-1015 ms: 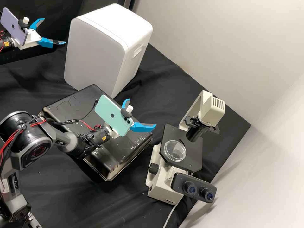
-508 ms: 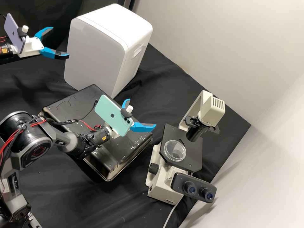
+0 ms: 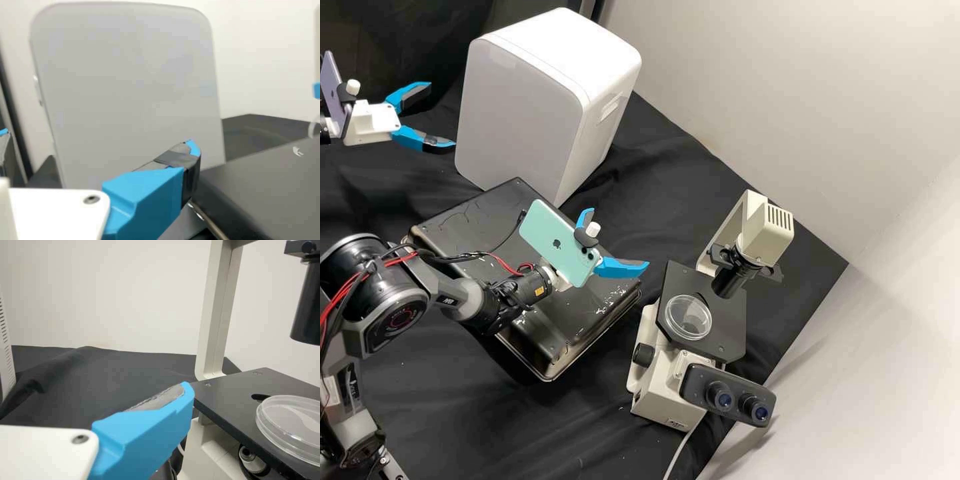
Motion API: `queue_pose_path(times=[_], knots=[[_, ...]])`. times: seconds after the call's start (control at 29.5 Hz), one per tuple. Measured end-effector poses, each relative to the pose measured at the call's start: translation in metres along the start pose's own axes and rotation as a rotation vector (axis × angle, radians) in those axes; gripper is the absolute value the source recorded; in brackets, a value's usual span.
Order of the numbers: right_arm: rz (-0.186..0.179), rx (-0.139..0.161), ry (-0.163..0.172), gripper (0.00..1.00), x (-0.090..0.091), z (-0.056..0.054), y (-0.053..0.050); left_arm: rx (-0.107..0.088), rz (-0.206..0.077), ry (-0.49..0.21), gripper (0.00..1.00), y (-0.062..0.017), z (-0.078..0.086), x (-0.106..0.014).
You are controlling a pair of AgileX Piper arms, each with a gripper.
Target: Place the petri dish on the bench
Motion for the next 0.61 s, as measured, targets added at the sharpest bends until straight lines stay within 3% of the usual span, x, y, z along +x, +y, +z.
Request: queue_pose_path(times=[0.24,0.34,0.37,0.47,0.61], knots=[[0.0,0.0,0.0,1.0,0.0,0.0,0.0,0.003,-0.045,-0.057,1.0,-0.0093,0.011,-0.009],[0.0,0.0,0.0,1.0,0.0,0.0,0.0,0.014,-0.049,-0.085,1.0,-0.0095,0.014,-0.013],[0.0,0.0,0.0,1.0,0.0,0.0,0.0,0.023,-0.052,-0.102,1.0,-0.0096,0.016,-0.014],[0.0,0.0,0.0,1.0,0.0,0.0,0.0,0.086,-0.055,-0.181,1.0,-0.0093,0.022,-0.02],[0.0,0.0,0.0,1.0,0.0,0.0,0.0,0.152,-0.065,-0.265,1.0,-0.0113,0.029,-0.023]])
